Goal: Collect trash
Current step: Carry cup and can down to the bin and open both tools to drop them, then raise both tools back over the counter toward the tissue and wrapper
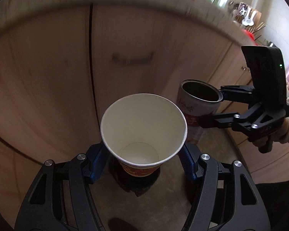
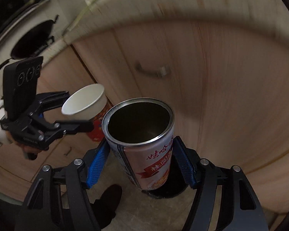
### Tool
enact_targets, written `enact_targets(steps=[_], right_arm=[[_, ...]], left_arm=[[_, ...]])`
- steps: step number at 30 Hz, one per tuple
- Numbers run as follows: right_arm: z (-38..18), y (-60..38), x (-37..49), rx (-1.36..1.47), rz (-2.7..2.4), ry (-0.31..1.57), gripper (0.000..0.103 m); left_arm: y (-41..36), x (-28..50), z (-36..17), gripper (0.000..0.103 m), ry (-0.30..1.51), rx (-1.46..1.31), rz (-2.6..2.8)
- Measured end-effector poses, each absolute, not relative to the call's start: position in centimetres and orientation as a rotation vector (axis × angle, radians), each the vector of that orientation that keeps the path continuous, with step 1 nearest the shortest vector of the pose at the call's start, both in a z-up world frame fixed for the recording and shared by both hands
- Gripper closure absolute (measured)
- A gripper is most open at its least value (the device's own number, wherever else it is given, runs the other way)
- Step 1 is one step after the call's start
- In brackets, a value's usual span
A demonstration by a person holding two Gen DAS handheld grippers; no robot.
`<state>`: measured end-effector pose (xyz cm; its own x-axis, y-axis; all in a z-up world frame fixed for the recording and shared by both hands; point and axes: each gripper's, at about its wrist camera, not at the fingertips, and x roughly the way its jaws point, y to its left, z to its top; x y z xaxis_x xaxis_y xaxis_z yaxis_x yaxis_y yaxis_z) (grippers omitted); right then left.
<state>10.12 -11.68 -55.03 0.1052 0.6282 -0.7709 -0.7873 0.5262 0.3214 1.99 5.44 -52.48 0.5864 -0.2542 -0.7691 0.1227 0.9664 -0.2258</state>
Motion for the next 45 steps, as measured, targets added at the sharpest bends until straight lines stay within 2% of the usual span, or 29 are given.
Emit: enact_targets(steps=[10, 13, 19, 20, 24, 26, 33, 45], right_arm=[[-71.3, -9.6, 10.9, -0.231, 0.943, 1.206, 0.039], [-74.8, -9.5, 11.0, -0.225, 0.886, 1.263, 0.039], [-77.7, -8.4, 11.3, -0.235, 0.833, 1.312, 0.039], [-77.8, -8.5, 11.7, -0.236, 0.828, 1.318, 0.039], [-76.5, -8.8, 12.9, -0.205, 0.826, 1.322, 0.035], [-76.7, -9.1, 13.0, -0.208, 0.827, 1.305, 0.030], [-72.2, -10.1, 12.5, -0.206, 0.868, 1.275, 0.029], [-59.8, -14.4, 12.4, -0.157, 0.882, 1.203, 0.029]], left_arm=[[4.8, 4.0, -69.9, 0.039, 1.066, -0.231, -0.098], [4.1, 4.5, -73.3, 0.039, 1.098, -0.230, -0.068], [2.4, 5.4, -76.4, 0.039, 1.137, -0.196, -0.071], [2.4, 5.4, -76.5, 0.039, 1.142, -0.195, -0.055], [3.4, 5.3, -76.0, 0.017, 1.150, -0.252, 0.009], [2.9, 5.6, -75.3, 0.011, 1.138, -0.251, 0.008], [3.4, 5.3, -72.5, 0.011, 1.104, -0.226, -0.029], [3.9, 4.0, -61.4, 0.011, 1.014, -0.199, -0.047]])
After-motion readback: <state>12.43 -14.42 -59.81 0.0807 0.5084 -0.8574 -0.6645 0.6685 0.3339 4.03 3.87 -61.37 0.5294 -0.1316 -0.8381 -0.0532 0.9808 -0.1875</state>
